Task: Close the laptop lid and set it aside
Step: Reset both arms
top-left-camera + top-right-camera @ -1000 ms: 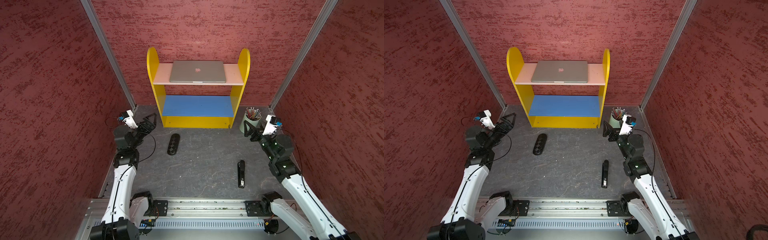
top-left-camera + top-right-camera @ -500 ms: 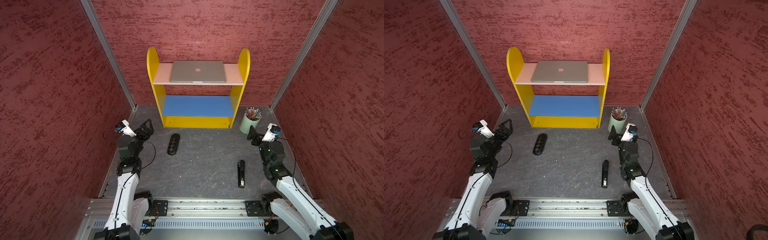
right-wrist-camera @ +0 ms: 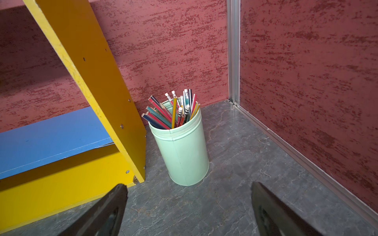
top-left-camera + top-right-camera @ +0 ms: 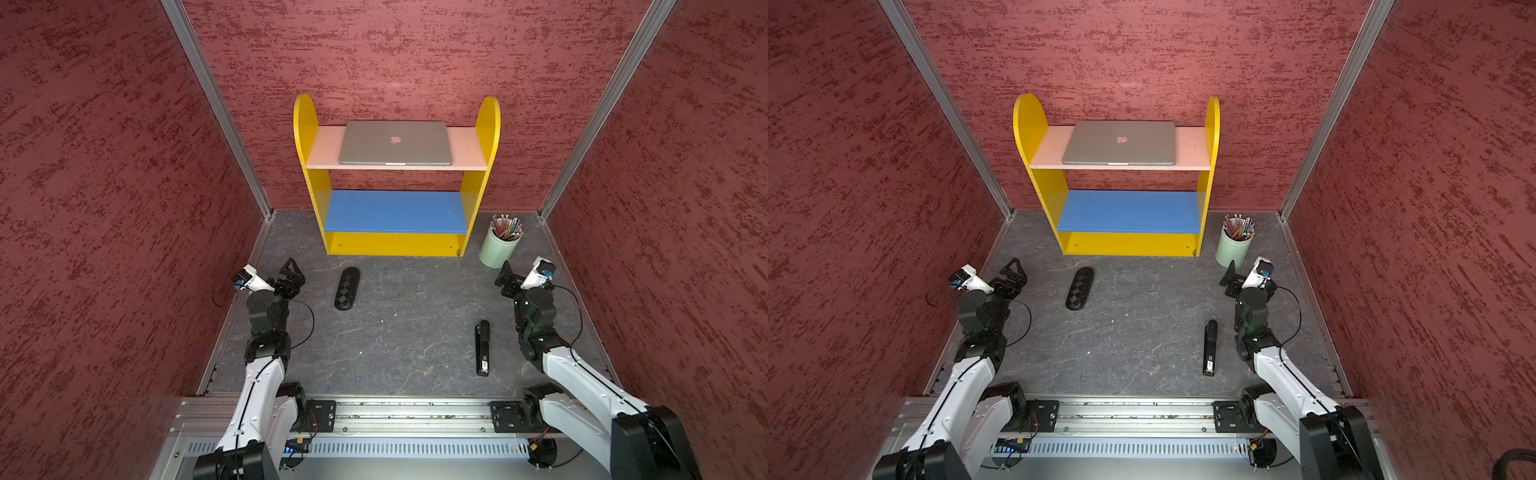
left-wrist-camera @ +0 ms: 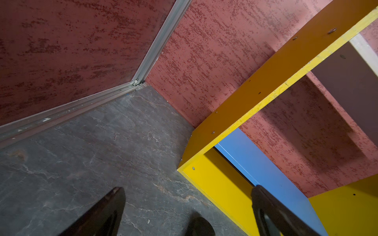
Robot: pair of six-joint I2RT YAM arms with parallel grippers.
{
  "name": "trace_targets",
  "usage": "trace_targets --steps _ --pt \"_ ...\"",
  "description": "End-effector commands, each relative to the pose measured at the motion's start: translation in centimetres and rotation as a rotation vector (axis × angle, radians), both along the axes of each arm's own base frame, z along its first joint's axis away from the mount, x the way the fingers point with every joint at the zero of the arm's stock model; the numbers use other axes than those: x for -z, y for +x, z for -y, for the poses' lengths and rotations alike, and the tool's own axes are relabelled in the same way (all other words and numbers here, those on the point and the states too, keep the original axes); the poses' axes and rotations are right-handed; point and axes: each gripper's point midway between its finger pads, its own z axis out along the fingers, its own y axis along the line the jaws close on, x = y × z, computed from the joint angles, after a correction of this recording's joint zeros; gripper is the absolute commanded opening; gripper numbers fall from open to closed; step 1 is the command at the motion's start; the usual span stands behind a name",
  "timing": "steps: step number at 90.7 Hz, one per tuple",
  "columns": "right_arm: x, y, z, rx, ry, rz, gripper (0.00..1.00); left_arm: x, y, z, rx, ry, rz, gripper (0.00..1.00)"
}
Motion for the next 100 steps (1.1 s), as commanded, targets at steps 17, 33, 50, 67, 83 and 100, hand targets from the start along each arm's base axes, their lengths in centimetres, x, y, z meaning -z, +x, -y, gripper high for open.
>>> trace_targets --steps 17,33,50,67,83,100 --pt "-0.1 0.5 1.5 0.072 -0.013 0.026 0.98 3.4 -0.6 -1.9 -0.139 0.13 -0.091 1.0" --pt "1.8 0.8 2.0 0.087 -0.073 -0.05 0.98 4.6 -1.2 -2.8 -0.205 0.186 -0.146 1.0" --pt "4.2 1.5 2.2 0.096 -0.09 -0.102 0.98 5.5 -0.9 -3.0 -0.232 0.271 -0.171 1.0" --pt "3.9 2.5 1.9 0.077 -0.155 -0.109 0.98 5.9 1.8 -1.1 -0.146 0.399 -0.173 1.0" --pt "3.8 2.7 1.9 0.077 -0.204 -0.036 0.98 6.0 4.3 0.4 -0.031 0.471 -0.2 1.0" --pt "5.3 4.7 -0.6 -0.08 -0.252 -0.083 0.98 5.8 5.8 2.9 0.125 0.54 -0.155 1.0"
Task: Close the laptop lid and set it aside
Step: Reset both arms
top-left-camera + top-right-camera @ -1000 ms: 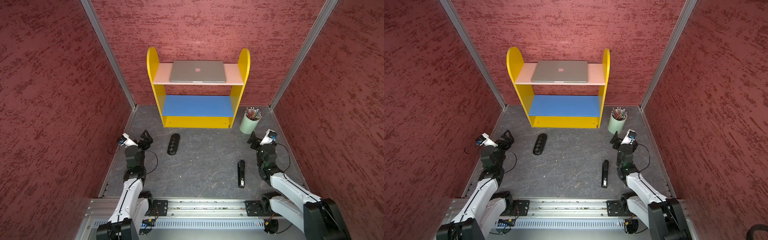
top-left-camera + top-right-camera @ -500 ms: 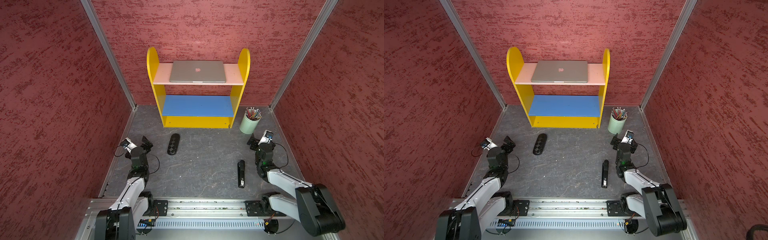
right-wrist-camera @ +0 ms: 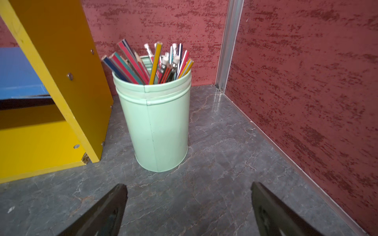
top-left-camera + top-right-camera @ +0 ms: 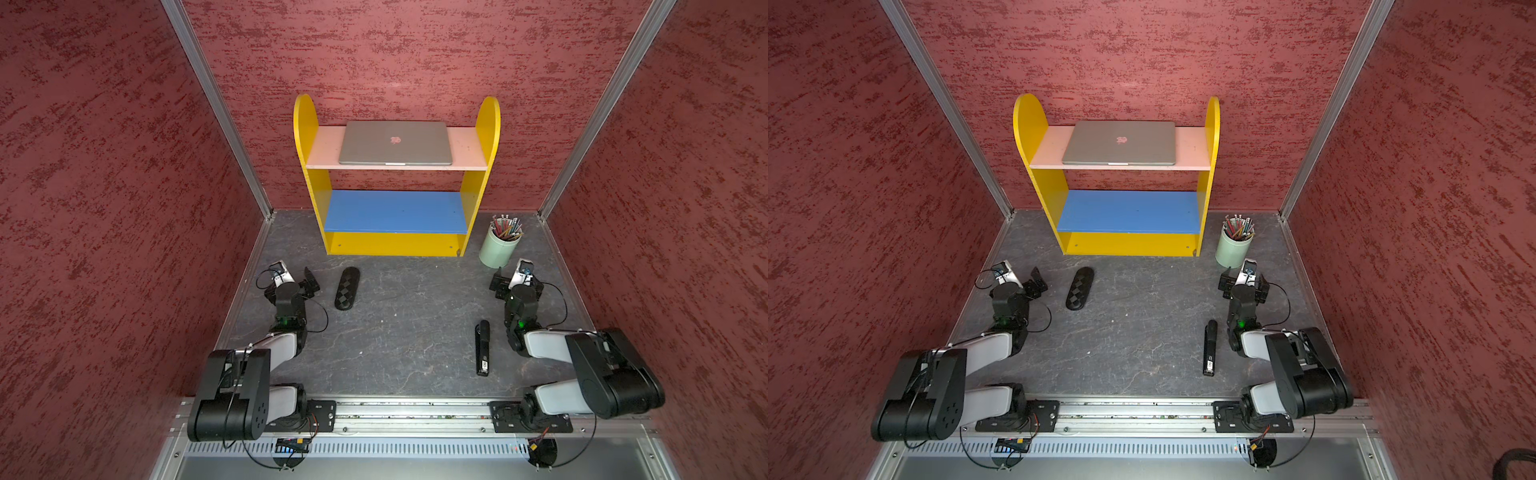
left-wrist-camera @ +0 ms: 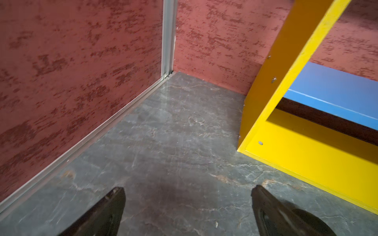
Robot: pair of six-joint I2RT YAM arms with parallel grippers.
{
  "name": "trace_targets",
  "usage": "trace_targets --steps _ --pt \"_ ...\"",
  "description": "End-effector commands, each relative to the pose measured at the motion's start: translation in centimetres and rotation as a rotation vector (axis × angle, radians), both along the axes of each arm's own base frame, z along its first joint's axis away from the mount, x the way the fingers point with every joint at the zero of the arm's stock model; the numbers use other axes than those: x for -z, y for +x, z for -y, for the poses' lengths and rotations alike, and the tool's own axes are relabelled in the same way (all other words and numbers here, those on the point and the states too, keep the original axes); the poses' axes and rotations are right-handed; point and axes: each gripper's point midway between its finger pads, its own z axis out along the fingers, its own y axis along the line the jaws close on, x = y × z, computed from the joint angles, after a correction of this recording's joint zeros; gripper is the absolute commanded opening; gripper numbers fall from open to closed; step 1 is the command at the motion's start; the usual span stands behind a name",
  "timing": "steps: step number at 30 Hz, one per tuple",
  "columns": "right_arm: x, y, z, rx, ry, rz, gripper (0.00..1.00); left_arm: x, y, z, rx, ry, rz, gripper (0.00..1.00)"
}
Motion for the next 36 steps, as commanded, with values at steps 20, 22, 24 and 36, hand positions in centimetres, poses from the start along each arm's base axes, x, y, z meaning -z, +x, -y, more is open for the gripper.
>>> trace_targets --steps 20,22,24,36 --pt "0.7 3.3 -1.2 -0.187 0.047 -0.031 0.99 1.7 3.4 3.1 0.202 0.08 -0.008 1.0" --pt "0.7 3.3 -1.3 -0.189 0.049 -0.031 0.98 1.7 3.5 3.2 0.196 0.094 -0.013 1.0" --pt "0.7 3.3 -1.2 -0.188 0.048 -0.032 0.98 1.7 3.5 3.2 0.196 0.096 -0.015 1.0" --pt "0.8 3.5 -1.3 -0.189 0.049 -0.039 0.98 1.9 3.8 4.5 0.293 0.086 -0.026 1.0"
